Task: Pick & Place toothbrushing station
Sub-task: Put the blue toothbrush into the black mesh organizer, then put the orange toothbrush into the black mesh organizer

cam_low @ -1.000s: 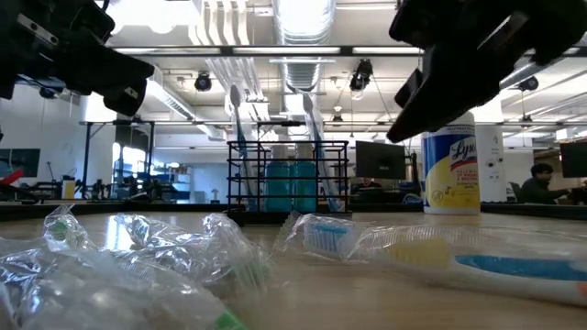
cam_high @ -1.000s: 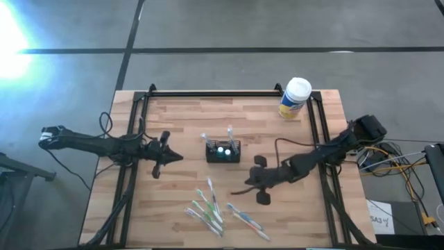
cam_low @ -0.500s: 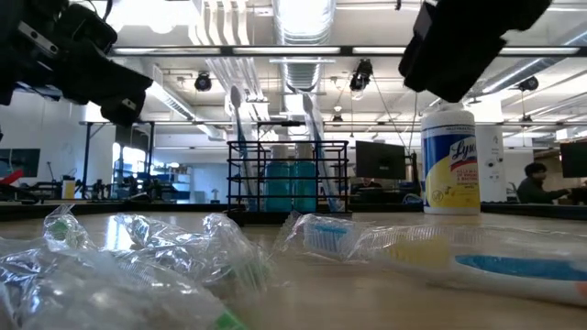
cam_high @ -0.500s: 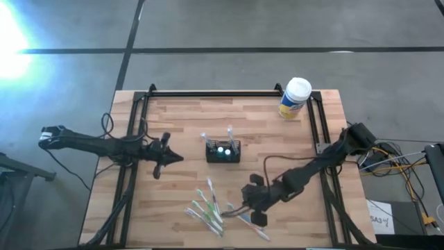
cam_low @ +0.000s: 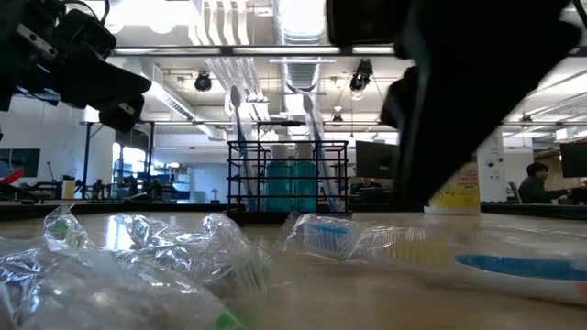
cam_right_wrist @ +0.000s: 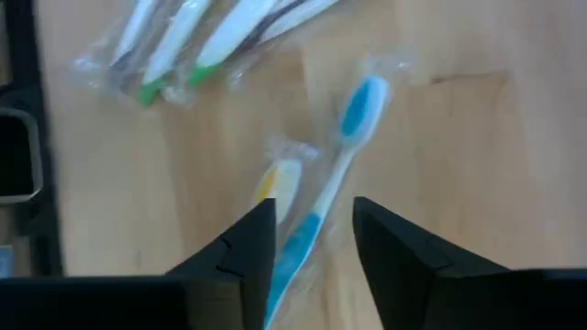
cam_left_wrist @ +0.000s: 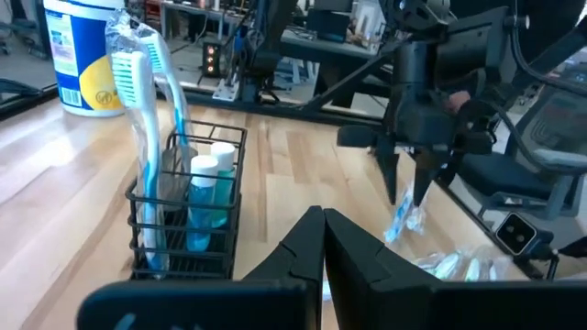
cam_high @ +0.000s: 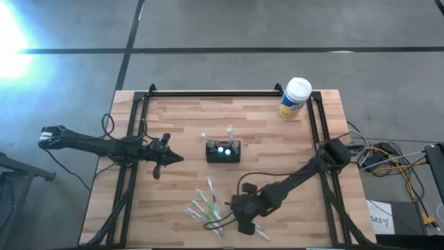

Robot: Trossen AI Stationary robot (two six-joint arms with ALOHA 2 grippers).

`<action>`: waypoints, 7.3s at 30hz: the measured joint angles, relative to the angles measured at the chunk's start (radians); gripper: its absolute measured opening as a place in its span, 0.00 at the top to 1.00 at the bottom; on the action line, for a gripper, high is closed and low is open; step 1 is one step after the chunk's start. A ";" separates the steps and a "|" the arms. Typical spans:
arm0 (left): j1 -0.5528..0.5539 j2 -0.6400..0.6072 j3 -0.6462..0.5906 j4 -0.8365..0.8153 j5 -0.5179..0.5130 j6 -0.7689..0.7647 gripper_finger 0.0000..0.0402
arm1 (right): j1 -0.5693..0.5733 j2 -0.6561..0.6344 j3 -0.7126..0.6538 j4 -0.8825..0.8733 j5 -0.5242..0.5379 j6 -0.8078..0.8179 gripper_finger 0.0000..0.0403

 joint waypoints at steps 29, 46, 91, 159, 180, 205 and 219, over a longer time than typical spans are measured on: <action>-0.001 0.000 0.000 0.004 0.004 -0.059 0.97 | -0.021 0.014 -0.110 0.025 0.035 0.035 0.66; 0.000 0.000 0.000 0.005 0.004 -0.060 0.97 | -0.031 -0.001 -0.101 -0.121 0.089 -0.053 0.93; -0.119 0.622 0.481 0.260 0.034 0.180 0.51 | -0.226 -0.357 -0.208 0.880 0.320 -0.885 0.98; -0.005 0.626 0.391 0.158 -0.277 0.211 0.94 | -0.155 -0.531 -0.814 1.268 0.230 -0.620 0.89; 0.044 0.959 0.391 0.393 -0.312 0.097 0.94 | -0.043 -0.490 -0.845 1.347 0.240 -0.666 0.93; 0.047 0.701 0.391 0.237 -0.072 0.103 0.39 | -0.043 -0.488 -0.845 1.346 0.240 -0.666 0.93; 0.023 0.004 0.387 -0.423 0.025 0.238 0.91 | -0.043 -0.491 -0.845 1.352 0.240 -0.632 0.93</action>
